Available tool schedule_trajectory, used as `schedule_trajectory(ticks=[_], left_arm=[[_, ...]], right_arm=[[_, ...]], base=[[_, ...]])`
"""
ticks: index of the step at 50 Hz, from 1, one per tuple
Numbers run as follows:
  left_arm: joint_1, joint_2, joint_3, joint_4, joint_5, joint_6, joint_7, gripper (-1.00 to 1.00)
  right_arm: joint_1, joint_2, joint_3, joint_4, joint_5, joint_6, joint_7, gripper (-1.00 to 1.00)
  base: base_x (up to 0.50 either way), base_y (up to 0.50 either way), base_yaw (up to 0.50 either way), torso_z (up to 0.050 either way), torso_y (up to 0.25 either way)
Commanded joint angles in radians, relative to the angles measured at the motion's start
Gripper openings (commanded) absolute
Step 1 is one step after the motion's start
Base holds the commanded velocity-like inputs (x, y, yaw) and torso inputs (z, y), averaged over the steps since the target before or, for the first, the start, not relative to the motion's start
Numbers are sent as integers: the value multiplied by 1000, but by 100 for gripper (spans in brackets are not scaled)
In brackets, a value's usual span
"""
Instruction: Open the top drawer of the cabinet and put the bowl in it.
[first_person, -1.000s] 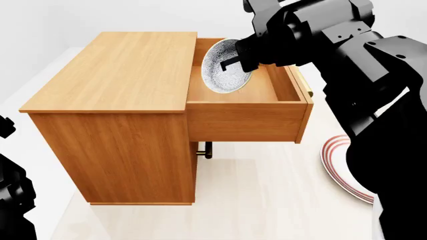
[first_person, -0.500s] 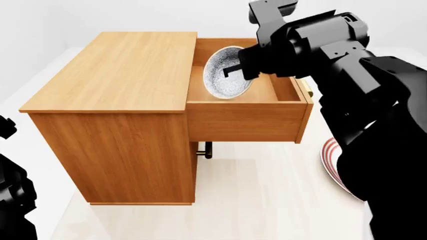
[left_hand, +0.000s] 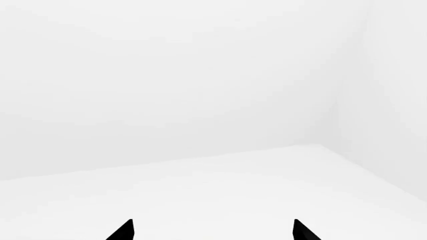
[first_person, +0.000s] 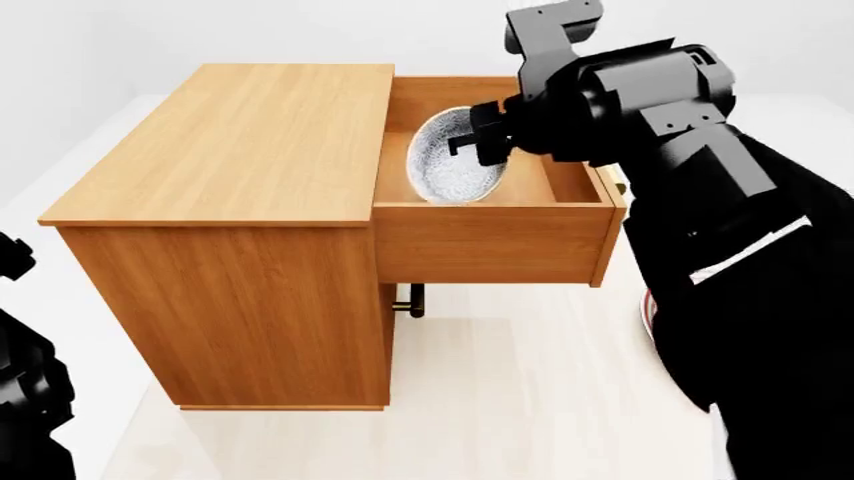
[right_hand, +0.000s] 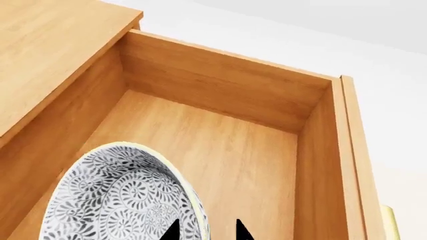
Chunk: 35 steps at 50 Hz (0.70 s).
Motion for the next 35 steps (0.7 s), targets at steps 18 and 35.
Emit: schedule_trajectory(ticks=[18,35], left_arm=[[8,8,-3,0,0,5,5,100],[6,11,0,0,3,6,6,100]], right_arm=[[35,0,442,0,-459,-126,63,100],[186,10,530,-21,-653,-488,274,100]], base=[[0,0,0,0,0],[0,0,0,0,0]])
